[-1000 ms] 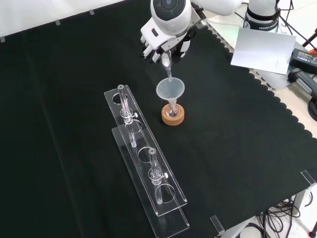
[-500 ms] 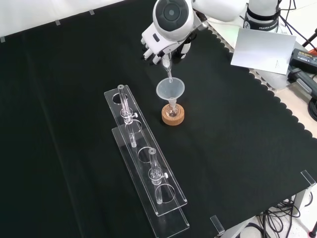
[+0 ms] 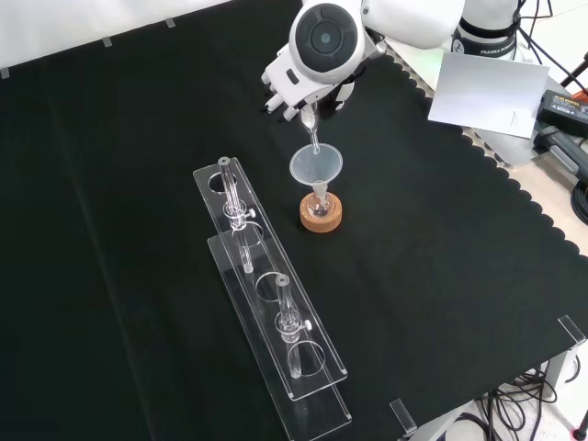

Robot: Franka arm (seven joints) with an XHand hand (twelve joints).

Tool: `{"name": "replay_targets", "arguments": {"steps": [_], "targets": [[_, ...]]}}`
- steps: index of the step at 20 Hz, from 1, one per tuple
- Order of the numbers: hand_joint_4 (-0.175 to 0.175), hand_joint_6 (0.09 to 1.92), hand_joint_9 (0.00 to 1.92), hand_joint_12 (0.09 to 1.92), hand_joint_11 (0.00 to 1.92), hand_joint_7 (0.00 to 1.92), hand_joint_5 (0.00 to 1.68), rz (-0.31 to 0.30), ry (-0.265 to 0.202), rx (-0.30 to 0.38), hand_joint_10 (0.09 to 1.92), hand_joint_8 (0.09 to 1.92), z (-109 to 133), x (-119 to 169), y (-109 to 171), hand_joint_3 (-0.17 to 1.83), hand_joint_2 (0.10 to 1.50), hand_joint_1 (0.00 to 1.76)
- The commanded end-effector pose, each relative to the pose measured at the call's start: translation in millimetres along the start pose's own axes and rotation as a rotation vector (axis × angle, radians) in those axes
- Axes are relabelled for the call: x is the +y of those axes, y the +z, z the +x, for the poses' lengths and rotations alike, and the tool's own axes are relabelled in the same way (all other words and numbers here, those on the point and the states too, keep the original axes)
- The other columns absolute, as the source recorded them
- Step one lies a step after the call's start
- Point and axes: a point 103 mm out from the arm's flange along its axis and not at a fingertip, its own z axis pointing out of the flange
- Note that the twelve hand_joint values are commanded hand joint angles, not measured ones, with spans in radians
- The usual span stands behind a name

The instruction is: Pour all the NaCl from the weighing funnel into the round-bottom flask.

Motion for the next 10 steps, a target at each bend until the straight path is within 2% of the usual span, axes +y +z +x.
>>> {"name": "replay_targets", "arguments": {"steps": [1, 10], "targets": [[0.175, 0.52, 1.11, 0.92, 0.99, 0.66, 1.33, 0.009, 0.009, -0.009, 0.19, 0.63, 3.8, -0.2, -3.7, 0.52, 0.71, 1.13], [0.175, 0.52, 1.11, 0.92, 0.99, 0.66, 1.33, 0.015, 0.011, -0.029, 0.19, 0.64, 2.8, 0.6, -5.4, 0.52, 0.71, 1.13]]}}
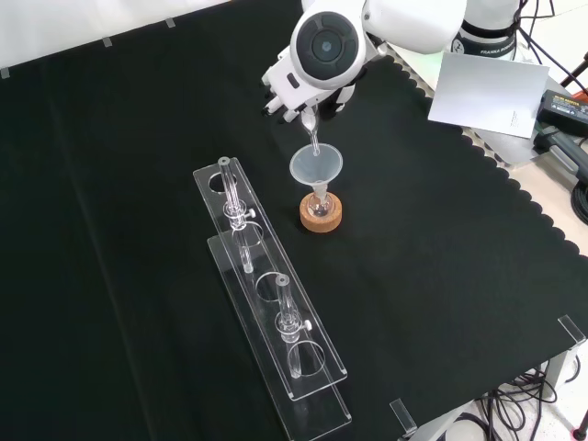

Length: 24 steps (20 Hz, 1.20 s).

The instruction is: Pour all the NaCl from the weighing funnel into the round-bottom flask.

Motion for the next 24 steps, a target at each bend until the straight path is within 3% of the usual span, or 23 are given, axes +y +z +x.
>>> {"name": "replay_targets", "arguments": {"steps": [1, 24], "targets": [[0.175, 0.52, 1.11, 0.92, 0.99, 0.66, 1.33, 0.004, 0.001, -0.014, 0.19, 0.64, 0, 0, -2, 0.52, 0.71, 1.13], [0.175, 0.53, 1.11, 0.91, 1.0, 0.65, 1.32, 0.0, 0.015, -0.142, 0.18, 0.64, 12, 1, -21, 0.52, 0.71, 1.13]]}}
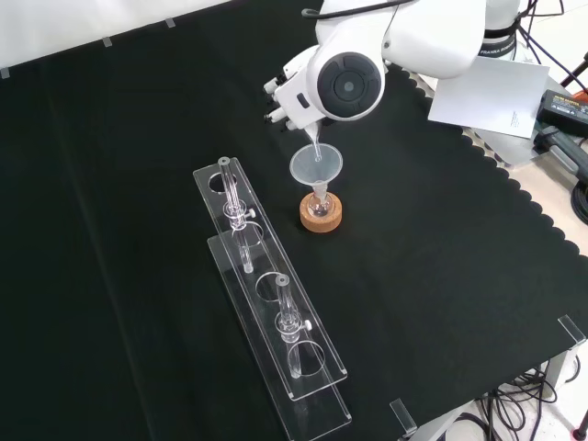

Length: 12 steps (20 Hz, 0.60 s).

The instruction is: Pour all the NaCl from the weighing funnel into the round-bottom flask.

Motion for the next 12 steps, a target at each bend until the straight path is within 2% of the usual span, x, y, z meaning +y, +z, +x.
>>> {"name": "replay_targets", "arguments": {"steps": [1, 12], "targets": [[0.175, 0.53, 1.11, 0.91, 1.0, 0.65, 1.32, -0.004, 0.003, -0.026, 0.18, 0.64, -1.6, 0.2, 0.8, 0.52, 0.71, 1.13], [0.175, 0.53, 1.11, 0.91, 1.0, 0.65, 1.32, -0.013, 0.001, -0.082, 0.18, 0.64, 1.1, 0.5, -1.2, 0.53, 0.71, 1.13]]}}
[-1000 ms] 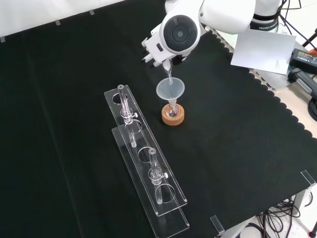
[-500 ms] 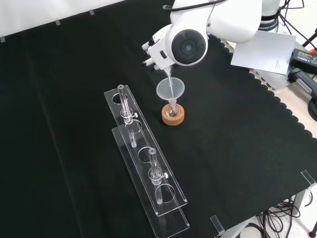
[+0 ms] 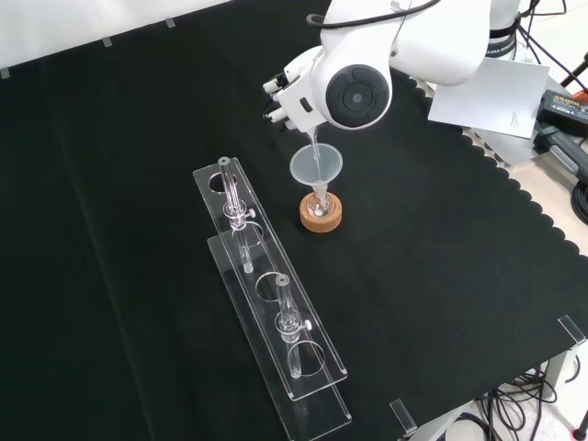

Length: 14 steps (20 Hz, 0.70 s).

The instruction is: Pour all the NaCl from the weighing funnel into the round-bottom flask.

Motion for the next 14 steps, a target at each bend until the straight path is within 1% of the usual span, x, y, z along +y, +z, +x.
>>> {"name": "replay_targets", "arguments": {"steps": [1, 6, 12, 14], "targets": [[0.175, 0.53, 1.11, 0.91, 1.0, 0.65, 1.32, -0.005, 0.001, -0.03, 0.18, 0.64, 1.5, 0.0, -0.9, 0.53, 0.71, 1.13], [0.175, 0.53, 1.11, 0.91, 1.0, 0.65, 1.32, 0.002, 0.008, -0.054, 0.18, 0.64, 0.4, -0.2, 0.6, 0.53, 0.71, 1.13], [0.175, 0.53, 1.11, 0.91, 1.01, 0.65, 1.32, -0.008, 0.012, -0.07, 0.18, 0.64, -2.1, -1.0, 1.3, 0.53, 0.71, 1.13], [0.175, 0.53, 1.11, 0.91, 1.01, 0.65, 1.32, -0.01, 0.015, -0.087, 0.18, 0.64, -2.1, -1.2, 0.6, 0.53, 0.71, 1.13]]}}
